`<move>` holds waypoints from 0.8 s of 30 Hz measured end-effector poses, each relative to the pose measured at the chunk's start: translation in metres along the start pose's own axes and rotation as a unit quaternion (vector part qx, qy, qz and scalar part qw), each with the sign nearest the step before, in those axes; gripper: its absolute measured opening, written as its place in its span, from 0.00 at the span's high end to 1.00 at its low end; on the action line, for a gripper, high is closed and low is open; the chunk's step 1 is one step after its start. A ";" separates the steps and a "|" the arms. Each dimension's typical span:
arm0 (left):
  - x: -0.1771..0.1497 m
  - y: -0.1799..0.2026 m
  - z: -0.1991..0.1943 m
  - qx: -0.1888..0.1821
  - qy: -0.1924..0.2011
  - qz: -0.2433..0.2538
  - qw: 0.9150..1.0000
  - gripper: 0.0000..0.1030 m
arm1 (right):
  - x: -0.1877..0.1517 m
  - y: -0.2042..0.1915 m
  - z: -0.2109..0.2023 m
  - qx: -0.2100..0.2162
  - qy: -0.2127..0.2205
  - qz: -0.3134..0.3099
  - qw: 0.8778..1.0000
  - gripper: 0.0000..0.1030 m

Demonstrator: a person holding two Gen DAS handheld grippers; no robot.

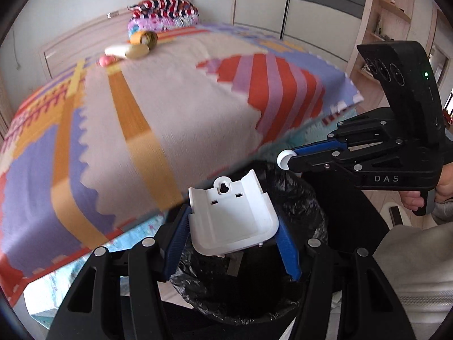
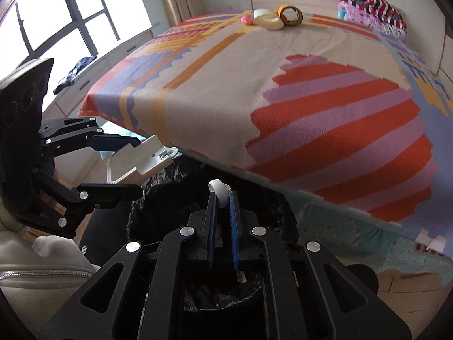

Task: Collect trash
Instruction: 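Lift the cap and soap dish and carry them over the black trash bag, then open the left gripper to drop the soap dish while the right gripper releases the cap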

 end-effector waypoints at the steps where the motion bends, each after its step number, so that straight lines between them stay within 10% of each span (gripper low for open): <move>1: -0.004 0.000 0.006 -0.004 -0.010 -0.002 1.000 0.46 | -0.004 0.001 0.005 0.001 -0.007 0.002 1.000 0.91; 24: -0.060 0.001 0.100 -0.018 -0.159 -0.012 0.987 0.44 | -0.041 0.001 0.080 0.041 -0.107 0.031 0.993 0.90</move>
Point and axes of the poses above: each gripper's, at about its wrist camera, not at the fingertips, and z roughly the way its jaws point, y to its right, x to its top, the point moved 4 cm from there along z, roughly the way its jaws point, and after that the axes turned 2 degrees about x, right-handed, at the moved point
